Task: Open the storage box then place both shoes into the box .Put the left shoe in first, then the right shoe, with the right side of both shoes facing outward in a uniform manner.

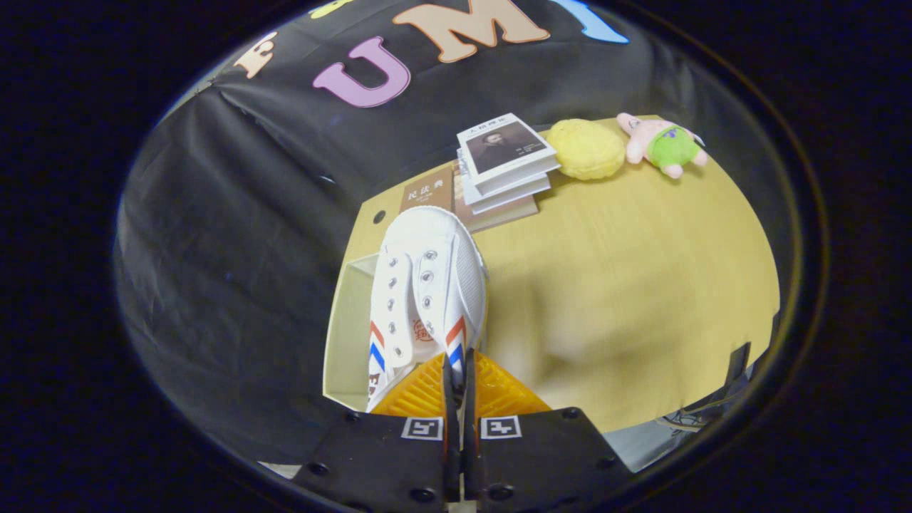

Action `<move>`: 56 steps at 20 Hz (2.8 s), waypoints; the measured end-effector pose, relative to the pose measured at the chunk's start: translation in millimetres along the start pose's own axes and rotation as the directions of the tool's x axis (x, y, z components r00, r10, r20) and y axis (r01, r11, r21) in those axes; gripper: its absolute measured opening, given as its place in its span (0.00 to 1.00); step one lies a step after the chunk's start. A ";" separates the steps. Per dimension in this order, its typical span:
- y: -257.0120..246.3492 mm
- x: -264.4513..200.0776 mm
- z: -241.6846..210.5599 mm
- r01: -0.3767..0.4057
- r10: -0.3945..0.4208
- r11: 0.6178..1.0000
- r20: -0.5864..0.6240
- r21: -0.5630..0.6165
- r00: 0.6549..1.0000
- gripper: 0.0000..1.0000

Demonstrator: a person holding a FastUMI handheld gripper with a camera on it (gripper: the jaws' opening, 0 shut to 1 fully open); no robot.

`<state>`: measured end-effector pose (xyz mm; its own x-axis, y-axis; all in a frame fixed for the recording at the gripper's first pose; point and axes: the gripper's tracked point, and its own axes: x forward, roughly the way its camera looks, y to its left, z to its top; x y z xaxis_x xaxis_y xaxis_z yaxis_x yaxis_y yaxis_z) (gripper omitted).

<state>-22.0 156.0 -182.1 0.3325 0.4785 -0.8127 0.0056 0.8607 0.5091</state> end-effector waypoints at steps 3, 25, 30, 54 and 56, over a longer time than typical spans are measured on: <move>20.8 12.5 -3.4 -0.018 0.018 1.000 -0.007 0.010 1.000 0.05; 61.7 48.7 10.7 -0.033 0.040 0.998 0.118 -0.057 0.992 1.00; 47.0 1.3 33.9 0.022 0.034 0.982 0.286 -0.187 0.958 1.00; -68.3 -218.1 113.1 0.366 0.009 0.912 0.900 -0.186 0.436 1.00; -72.1 -221.1 118.4 0.370 0.005 0.911 0.904 -0.180 0.427 1.00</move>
<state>15.7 -32.4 -5.5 0.9947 0.0512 -0.0887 -0.0411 0.9929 0.1120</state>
